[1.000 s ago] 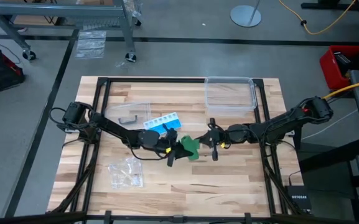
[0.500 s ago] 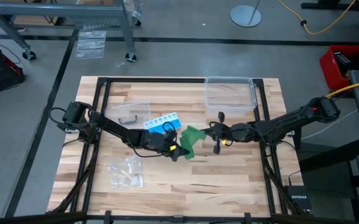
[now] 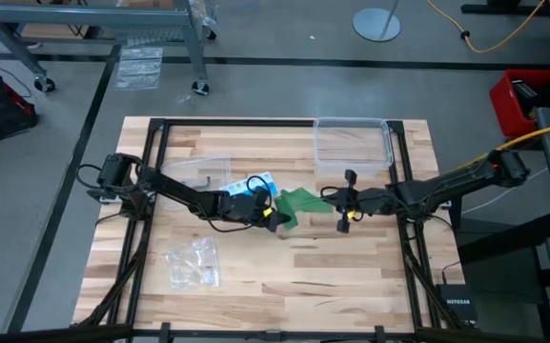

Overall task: Roll bandage
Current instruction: Roll the green bandage

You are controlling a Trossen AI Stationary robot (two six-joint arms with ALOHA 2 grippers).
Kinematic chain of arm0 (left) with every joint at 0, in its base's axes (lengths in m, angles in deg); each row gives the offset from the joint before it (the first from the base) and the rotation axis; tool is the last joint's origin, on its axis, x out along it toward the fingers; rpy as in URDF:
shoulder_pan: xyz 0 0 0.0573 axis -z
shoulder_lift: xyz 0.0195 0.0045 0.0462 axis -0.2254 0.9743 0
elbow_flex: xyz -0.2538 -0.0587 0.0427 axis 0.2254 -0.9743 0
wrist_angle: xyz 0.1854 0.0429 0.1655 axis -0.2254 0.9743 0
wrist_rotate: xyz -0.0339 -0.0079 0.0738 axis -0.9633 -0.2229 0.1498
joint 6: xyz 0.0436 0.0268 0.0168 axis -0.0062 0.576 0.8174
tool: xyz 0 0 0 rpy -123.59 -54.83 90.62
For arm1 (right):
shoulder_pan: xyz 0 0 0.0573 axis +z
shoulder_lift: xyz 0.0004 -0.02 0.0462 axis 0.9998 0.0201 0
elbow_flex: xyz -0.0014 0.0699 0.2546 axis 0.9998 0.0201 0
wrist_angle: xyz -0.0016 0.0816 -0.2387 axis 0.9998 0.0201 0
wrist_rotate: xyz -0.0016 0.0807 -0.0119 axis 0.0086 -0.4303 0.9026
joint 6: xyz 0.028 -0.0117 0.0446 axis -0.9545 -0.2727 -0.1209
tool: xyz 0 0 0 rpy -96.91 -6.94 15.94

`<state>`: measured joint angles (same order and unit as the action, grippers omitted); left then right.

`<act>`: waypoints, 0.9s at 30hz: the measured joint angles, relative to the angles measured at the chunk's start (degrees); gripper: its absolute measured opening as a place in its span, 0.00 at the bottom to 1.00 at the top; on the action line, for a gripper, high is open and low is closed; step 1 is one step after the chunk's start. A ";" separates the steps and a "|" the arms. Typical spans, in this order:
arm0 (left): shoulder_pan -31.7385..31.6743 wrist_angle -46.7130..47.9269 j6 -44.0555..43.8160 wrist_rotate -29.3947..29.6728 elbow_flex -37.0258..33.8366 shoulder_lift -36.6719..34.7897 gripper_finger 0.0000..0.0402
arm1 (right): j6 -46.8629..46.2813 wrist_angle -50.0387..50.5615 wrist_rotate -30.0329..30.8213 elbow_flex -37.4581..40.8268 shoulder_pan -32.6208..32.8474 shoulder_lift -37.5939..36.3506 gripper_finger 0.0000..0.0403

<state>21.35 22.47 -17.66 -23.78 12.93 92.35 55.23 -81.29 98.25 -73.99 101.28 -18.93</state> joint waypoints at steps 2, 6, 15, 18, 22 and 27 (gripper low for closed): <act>-0.28 1.46 -1.10 -0.08 0.02 0.00 0.10 | 0.00 1.35 0.50 0.00 0.00 -0.99 0.00; -0.57 3.77 -3.36 -1.14 0.08 0.00 0.10 | 0.07 2.15 0.55 0.00 0.00 -2.61 0.00; -0.73 8.05 -7.29 -1.27 0.19 -0.11 0.10 | 0.11 1.25 -0.20 0.02 -0.02 -4.92 0.00; -1.19 9.99 -9.45 -1.33 0.22 -0.11 0.10 | 0.14 2.06 -0.50 -1.23 -0.02 -4.90 0.00; -2.26 10.93 -10.15 -1.57 0.24 -0.22 0.10 | 0.86 2.20 -1.58 -3.71 -0.09 -4.90 0.00; -2.80 10.89 -10.20 -2.95 0.22 -0.20 0.10 | 2.24 7.99 -0.92 -6.51 -0.08 -4.88 0.00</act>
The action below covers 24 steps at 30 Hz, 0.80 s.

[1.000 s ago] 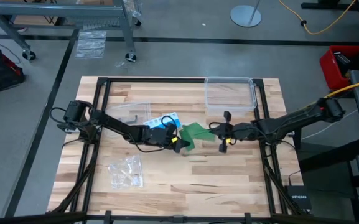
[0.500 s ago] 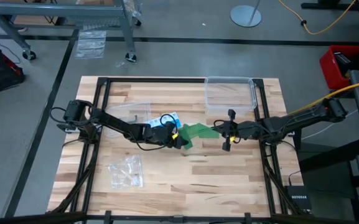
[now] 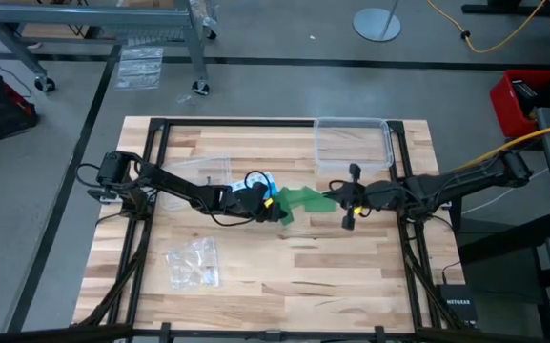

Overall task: Roll bandage
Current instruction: Roll the green bandage

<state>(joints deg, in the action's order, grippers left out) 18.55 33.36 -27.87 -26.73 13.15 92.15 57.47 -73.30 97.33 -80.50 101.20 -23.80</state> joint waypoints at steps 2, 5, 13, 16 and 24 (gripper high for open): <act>0.00 0.04 -0.17 -1.17 -0.04 0.04 0.10 | -0.18 4.19 1.20 -0.73 0.01 0.00 0.00; 0.36 0.43 -0.46 -1.30 -0.07 0.11 0.10 | -1.67 8.09 1.86 -0.83 0.01 0.00 0.00; 0.31 3.61 -1.63 -3.13 -0.06 0.15 0.10 | -3.49 14.40 1.75 -0.92 0.03 0.00 0.00; 0.31 4.54 -2.51 -3.32 -0.04 0.15 0.10 | -3.64 15.06 0.57 -0.94 0.05 0.00 0.00; -0.11 8.25 -4.94 -4.82 0.07 0.15 0.10 | -5.00 16.24 -2.83 -0.94 0.04 -0.02 0.00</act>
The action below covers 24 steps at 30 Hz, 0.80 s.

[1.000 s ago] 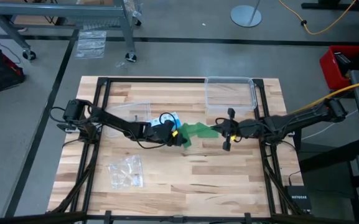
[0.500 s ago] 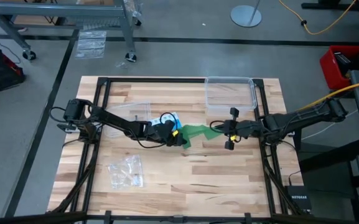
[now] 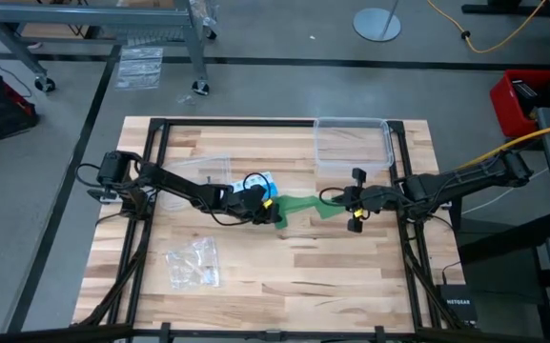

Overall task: Roll bandage
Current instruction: Roll the green bandage

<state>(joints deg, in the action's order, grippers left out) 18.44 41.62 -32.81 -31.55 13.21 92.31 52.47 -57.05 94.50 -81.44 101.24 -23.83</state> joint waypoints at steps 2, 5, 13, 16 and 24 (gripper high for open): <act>0.00 0.64 -0.61 -0.73 0.00 0.00 0.10 | 0.00 0.63 -0.34 0.00 -0.03 0.00 0.00; 0.00 1.08 -0.99 -1.85 0.00 0.00 0.10 | 0.02 1.34 -0.38 0.00 -0.03 -0.02 0.00; 0.00 4.64 -2.10 -5.78 0.11 0.00 0.10 | 0.26 3.06 -0.87 0.00 -0.03 -0.04 0.00; 0.02 8.96 -2.53 -9.20 -0.19 0.07 0.10 | 0.25 6.33 0.78 -0.08 -0.04 -0.30 0.00; 0.87 14.35 -2.95 -13.10 -0.45 0.17 0.09 | -0.48 8.82 2.21 -0.87 -0.04 -1.94 0.00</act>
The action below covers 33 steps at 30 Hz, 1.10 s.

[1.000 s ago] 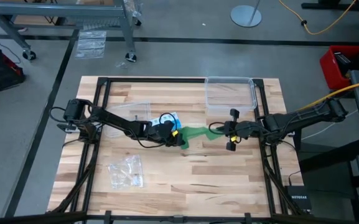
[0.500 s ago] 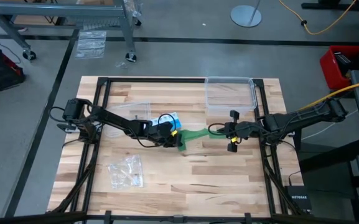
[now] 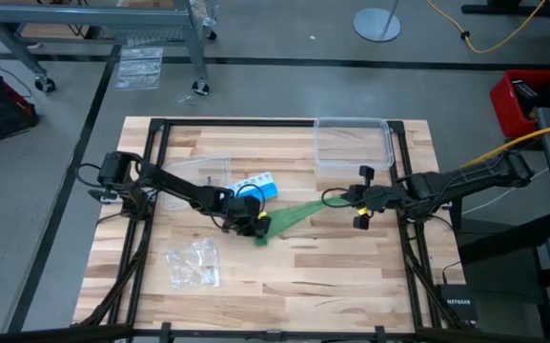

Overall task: Roll bandage
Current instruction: Roll the green bandage

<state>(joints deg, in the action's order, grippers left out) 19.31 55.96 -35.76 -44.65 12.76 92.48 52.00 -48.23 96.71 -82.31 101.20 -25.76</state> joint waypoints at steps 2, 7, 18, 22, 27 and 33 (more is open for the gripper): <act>0.00 -1.63 0.64 0.21 -0.05 0.05 0.09 | -0.08 -0.33 -1.08 -0.09 0.01 -0.24 0.00; 0.00 -4.27 1.04 1.44 -0.10 -0.57 0.09 | -0.13 0.49 -2.99 -0.07 -0.01 -0.23 0.00; 1.21 -5.45 9.99 15.81 -0.06 -11.16 0.09 | -0.31 0.50 -4.54 -0.03 -0.01 -0.14 0.00; 2.43 -5.71 12.86 20.15 -0.03 -14.84 0.09 | -0.33 0.47 -3.99 -0.03 -0.01 -0.12 0.00; 3.79 -10.19 16.55 24.14 -0.01 -17.46 0.09 | -0.33 0.32 -4.05 -0.03 0.01 -0.09 0.00; 4.26 -22.26 20.48 25.93 0.08 -17.46 0.09 | -0.68 -1.22 -4.61 -0.01 0.01 -0.01 0.00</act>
<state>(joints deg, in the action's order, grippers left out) 23.58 33.70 -15.28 -18.72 12.84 75.02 51.32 -49.45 92.11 -82.32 101.21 -25.77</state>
